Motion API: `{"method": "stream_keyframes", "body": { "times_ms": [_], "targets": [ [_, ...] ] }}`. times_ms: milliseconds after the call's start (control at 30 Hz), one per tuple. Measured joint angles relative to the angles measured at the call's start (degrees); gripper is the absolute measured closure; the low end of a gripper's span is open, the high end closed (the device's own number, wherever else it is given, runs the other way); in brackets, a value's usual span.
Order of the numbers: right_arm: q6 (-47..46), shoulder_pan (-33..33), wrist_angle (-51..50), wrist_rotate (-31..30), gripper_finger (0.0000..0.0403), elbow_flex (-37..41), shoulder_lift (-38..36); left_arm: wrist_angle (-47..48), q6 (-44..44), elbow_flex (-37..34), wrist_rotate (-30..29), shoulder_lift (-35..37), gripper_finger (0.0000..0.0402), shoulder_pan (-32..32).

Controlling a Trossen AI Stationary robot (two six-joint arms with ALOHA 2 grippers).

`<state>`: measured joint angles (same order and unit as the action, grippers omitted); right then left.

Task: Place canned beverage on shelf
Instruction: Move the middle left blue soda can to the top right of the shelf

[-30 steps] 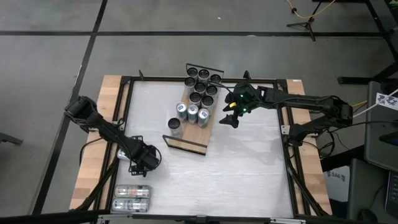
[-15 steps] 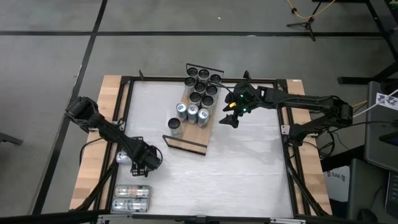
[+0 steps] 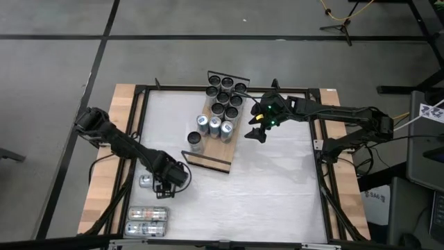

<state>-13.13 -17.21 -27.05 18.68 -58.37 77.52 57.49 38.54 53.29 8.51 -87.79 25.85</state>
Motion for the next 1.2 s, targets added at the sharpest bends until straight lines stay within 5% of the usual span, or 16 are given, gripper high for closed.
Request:
{"method": "stream_keyframes", "body": {
  "times_ms": [533, 1200],
  "targets": [
    [0.0, 0.0, 1.6, 0.0, 0.0015, 0.0, 0.0, 1.4, -5.3, 16.3, -0.1, 0.0, 0.0153, -5.8],
    [1.6, 0.0, 3.8, 7.9, 0.0015, 0.0, 0.0, -1.4, -4.8, 33.4, -9.2, 0.0, 0.0153, -6.9]
  ]
}}
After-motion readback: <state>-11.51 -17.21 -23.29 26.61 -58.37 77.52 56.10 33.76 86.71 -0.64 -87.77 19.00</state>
